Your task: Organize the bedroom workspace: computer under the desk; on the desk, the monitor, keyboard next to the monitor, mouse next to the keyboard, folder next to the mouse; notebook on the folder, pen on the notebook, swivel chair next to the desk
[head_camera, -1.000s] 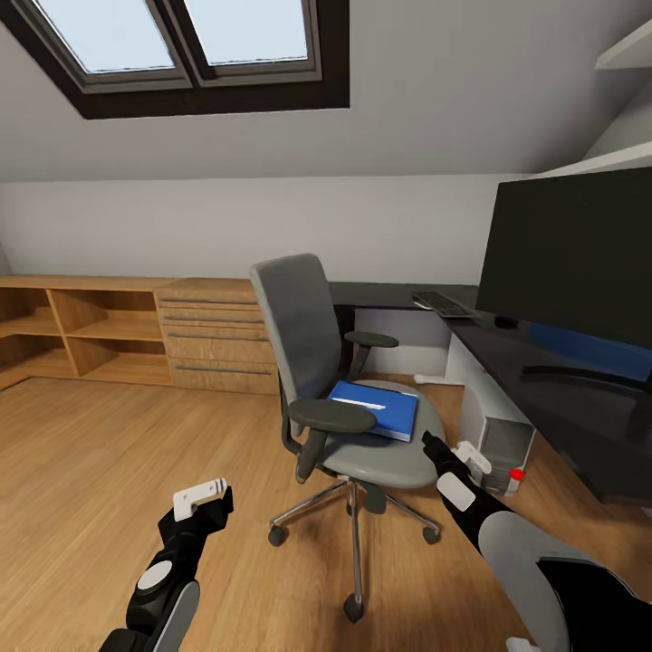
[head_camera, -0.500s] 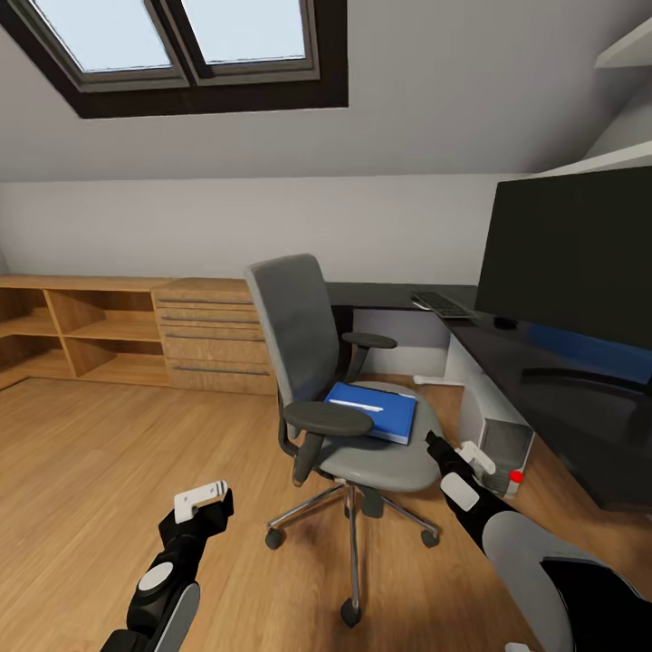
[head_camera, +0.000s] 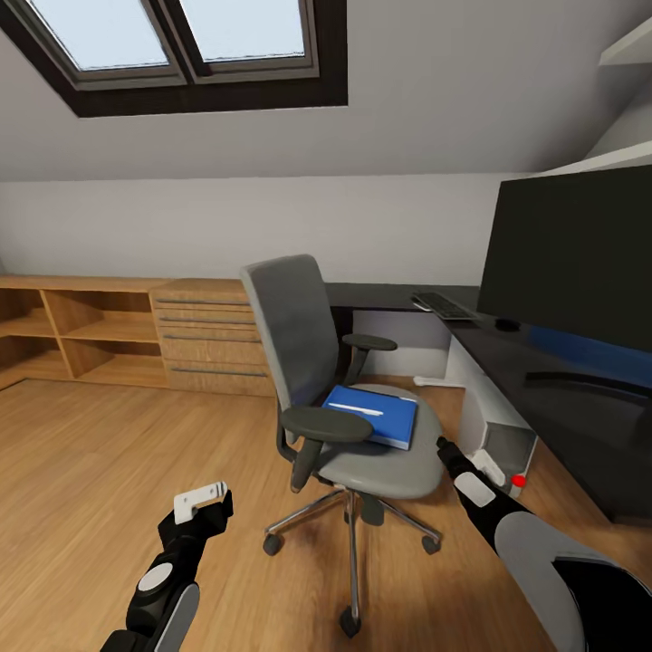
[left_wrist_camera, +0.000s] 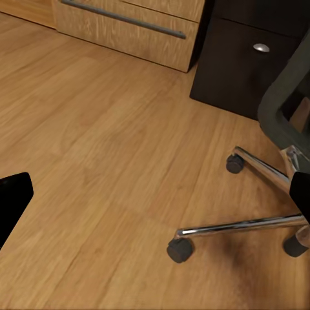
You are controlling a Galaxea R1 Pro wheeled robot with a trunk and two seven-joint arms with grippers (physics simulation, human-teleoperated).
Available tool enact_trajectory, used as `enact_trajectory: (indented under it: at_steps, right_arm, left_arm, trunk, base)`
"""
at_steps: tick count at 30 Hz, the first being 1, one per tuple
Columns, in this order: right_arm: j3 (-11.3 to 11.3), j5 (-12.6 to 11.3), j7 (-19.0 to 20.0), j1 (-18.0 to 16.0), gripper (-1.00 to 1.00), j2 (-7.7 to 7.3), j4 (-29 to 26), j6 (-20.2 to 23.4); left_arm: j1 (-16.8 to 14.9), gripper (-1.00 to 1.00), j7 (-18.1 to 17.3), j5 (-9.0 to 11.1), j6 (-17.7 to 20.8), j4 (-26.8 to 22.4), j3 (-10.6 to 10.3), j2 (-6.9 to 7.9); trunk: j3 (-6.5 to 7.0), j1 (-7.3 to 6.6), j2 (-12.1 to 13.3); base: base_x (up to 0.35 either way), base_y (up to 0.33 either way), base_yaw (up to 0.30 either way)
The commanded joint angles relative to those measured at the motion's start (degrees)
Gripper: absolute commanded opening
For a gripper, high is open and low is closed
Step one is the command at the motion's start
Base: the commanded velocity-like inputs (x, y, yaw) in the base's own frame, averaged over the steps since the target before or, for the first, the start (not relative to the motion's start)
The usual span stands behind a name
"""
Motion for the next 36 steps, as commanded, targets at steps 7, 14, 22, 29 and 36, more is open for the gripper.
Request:
enact_trajectory:
  at_steps: [7, 14, 22, 29, 36]
  right_arm:
    - [-0.28, -3.35, -0.09, -0.03, 1.0, 0.02, -0.12, 3.52]
    - [-0.25, -3.82, 0.06, -0.03, 1.0, 0.01, -0.11, 4.01]
    - [-0.23, -3.9, 0.09, -0.03, 1.0, 0.05, -0.06, 4.05]
    - [-0.24, -3.9, 0.18, -0.03, 1.0, -0.03, -0.06, 4.08]
    - [-0.24, -3.99, 0.18, -0.03, 1.0, 0.01, 0.05, 4.71]
  left_arm:
    - [-0.04, 1.0, 0.52, 0.45, 0.15, -0.08, -0.2, 0.03]
    - [-0.04, 1.0, 0.52, 0.4, 0.15, -0.08, -0.31, 0.0]
    - [-0.04, 1.0, 0.52, 0.4, 0.15, -0.08, -0.34, 0.07]
    - [-0.04, 1.0, 0.52, 0.36, 0.18, -0.08, -0.34, 0.07]
    - [-0.04, 1.0, 0.52, 0.43, 0.15, -0.08, -0.34, 0.07]
  trunk:
    - [-0.06, 0.0, -0.03]
    - [-0.06, 0.0, -0.03]
    - [-0.06, 0.0, -0.03]
    - [-0.06, 0.0, -0.03]
    - [-0.15, 0.0, -0.03]
  base:
    - [0.126, 0.0, 0.0]
    - [0.162, 0.0, 0.0]
    - [0.1, 0.0, 0.0]
    - [0.005, 0.0, 0.0]
    - [0.0, 0.0, 0.045]
